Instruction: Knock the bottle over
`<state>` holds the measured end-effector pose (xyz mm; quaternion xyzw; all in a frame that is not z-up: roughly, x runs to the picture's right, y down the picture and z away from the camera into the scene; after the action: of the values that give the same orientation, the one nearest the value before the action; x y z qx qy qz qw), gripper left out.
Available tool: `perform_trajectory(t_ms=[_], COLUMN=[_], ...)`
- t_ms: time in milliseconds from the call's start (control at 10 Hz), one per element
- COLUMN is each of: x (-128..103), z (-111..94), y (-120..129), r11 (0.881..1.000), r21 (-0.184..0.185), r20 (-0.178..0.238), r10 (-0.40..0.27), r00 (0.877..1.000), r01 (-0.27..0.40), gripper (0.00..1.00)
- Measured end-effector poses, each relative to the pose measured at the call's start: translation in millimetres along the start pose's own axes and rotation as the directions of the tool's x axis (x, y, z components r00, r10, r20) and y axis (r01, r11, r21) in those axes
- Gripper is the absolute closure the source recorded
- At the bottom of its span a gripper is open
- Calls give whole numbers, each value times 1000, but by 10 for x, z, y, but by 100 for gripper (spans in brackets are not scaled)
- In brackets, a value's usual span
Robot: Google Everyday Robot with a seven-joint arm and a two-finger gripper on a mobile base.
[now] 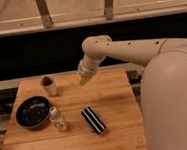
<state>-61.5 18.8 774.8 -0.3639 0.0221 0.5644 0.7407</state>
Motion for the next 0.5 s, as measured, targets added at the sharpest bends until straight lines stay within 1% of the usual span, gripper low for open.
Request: perform_trajectory(t_ms=[100, 200, 300, 500], x=[33, 104, 267, 538], z=[67, 182, 371, 600], y=[27, 126, 294, 530], r11=[1000, 999, 997, 994], r21=[1, -3, -6, -11], r20=[-20, -50, -101, -165], r10=[-16, -42, -79, -108], r00=[1000, 998, 992, 980], r01=[16, 42, 79, 108], gripper=[99, 100, 100, 100])
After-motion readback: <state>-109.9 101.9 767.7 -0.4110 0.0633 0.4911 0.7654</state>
